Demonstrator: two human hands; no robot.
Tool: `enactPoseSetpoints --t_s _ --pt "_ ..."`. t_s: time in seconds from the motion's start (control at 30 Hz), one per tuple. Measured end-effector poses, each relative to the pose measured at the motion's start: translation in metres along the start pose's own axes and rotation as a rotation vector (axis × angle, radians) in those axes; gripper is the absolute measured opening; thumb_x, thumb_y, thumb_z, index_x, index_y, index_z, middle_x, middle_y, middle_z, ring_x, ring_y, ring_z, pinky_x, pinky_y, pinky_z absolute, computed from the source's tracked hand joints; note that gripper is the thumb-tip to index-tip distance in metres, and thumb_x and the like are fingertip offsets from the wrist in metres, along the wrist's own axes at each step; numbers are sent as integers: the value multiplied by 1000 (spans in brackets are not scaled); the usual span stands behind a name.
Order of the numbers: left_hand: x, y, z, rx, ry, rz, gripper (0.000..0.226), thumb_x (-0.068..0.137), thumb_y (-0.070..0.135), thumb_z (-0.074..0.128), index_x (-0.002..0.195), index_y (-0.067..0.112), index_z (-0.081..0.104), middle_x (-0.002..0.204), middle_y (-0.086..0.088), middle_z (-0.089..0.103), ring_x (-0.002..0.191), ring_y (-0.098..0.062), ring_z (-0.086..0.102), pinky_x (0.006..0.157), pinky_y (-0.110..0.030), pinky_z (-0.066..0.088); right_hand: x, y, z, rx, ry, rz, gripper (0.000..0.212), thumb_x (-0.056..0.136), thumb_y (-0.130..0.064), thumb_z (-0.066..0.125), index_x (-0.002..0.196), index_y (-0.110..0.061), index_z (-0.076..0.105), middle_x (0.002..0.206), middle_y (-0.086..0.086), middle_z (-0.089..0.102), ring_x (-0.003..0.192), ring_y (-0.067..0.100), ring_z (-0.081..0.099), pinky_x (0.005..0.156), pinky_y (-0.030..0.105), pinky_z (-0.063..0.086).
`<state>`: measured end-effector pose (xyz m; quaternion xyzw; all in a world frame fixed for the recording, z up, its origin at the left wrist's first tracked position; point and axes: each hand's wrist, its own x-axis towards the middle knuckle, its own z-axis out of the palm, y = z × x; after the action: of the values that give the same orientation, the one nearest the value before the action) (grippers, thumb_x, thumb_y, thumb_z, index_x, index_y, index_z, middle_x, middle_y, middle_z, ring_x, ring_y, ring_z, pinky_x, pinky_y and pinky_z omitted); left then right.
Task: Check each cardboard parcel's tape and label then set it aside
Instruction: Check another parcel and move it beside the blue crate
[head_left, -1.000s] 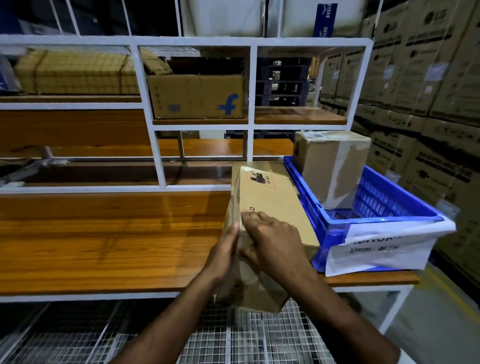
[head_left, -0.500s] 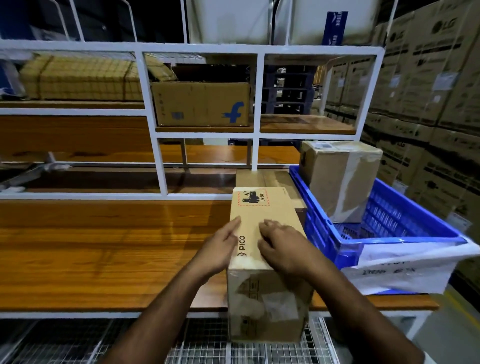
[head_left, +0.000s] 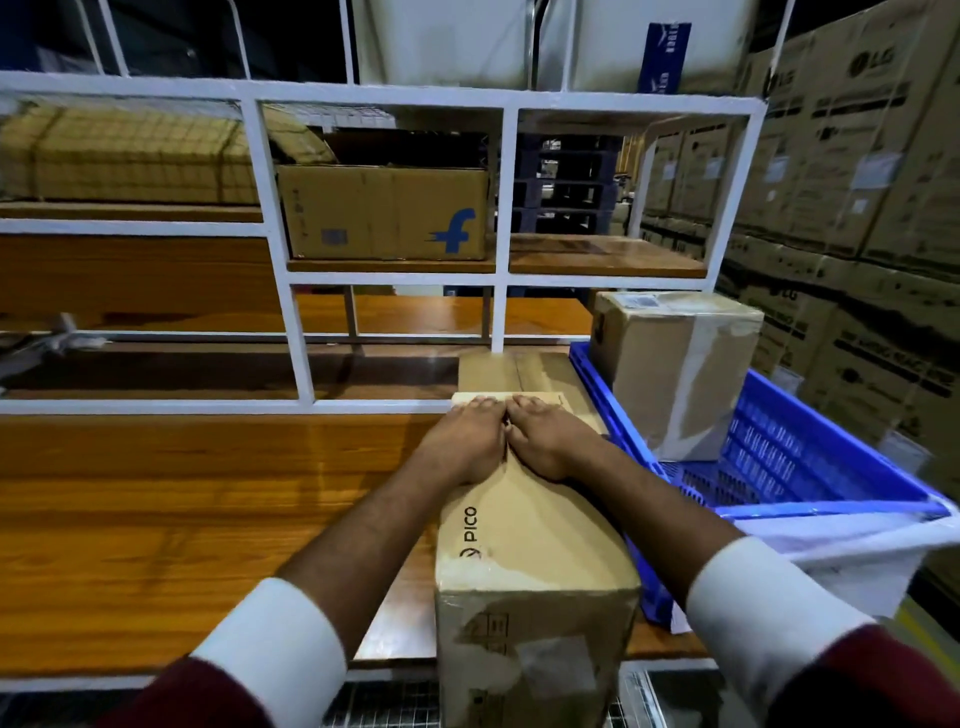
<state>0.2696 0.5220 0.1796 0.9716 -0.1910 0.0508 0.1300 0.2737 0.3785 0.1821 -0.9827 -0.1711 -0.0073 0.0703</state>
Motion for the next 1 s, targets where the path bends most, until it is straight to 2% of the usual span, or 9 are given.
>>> enactPoseSetpoints --t_s 0.2,0.33,0.43,0.57,0.7,0.8,0.9,1.0 --pt "12 -1 4 7 16 -24 49 103 28 34 150 15 36 156 -6 37 142 -19 33 119 -34 24 7 6 1 12 43 2 53 103 -37 28 150 -13 38 156 11 37 143 23 33 118 38 25" --pt "8 2 -1 15 2 -36 48 104 30 34 150 16 35 157 -5 35 143 -18 32 117 -34 24 3 7 -9 -14 5 -11 53 105 -36 29 153 -15 32 159 7 31 146 20 29 119 33 21" --pt "-2 1 -10 51 -16 -54 48 105 33 34 150 16 35 158 -4 33 144 -18 30 116 -37 26 -4 13 -19 -82 -22 11 53 105 -38 29 153 -15 32 159 7 32 144 22 31 118 36 25" --pt "-19 -9 -5 -21 -21 -68 52 106 37 31 155 20 25 162 2 21 149 -14 17 119 -33 14 -19 22 -18 -97 -50 54 56 106 -40 29 155 -15 26 161 6 27 146 23 28 119 38 24" --pt "-18 -10 -4 -32 -16 -66 52 106 36 30 155 19 25 162 1 22 149 -14 17 120 -33 11 -24 24 -15 -93 -43 48 57 106 -41 25 157 -14 20 163 7 19 149 21 20 121 35 20" --pt "-19 -3 -7 33 -38 -67 51 106 34 29 154 17 27 161 -3 26 148 -17 20 123 -39 12 -24 20 -20 -130 -49 38 56 106 -42 25 156 -17 25 162 5 25 147 21 26 120 38 24" --pt "-29 8 -10 71 -68 -6 48 105 30 32 151 15 33 158 -6 32 145 -20 29 121 -37 19 -32 7 -20 -121 -44 -31 49 103 -35 31 149 -20 40 155 4 39 138 25 42 113 37 34" --pt "-43 16 -3 70 -83 31 52 106 31 29 155 14 25 161 -7 25 148 -20 22 121 -35 18 -43 -3 -8 -98 1 -74 47 103 -29 32 145 -15 44 151 10 44 134 28 45 108 35 36"
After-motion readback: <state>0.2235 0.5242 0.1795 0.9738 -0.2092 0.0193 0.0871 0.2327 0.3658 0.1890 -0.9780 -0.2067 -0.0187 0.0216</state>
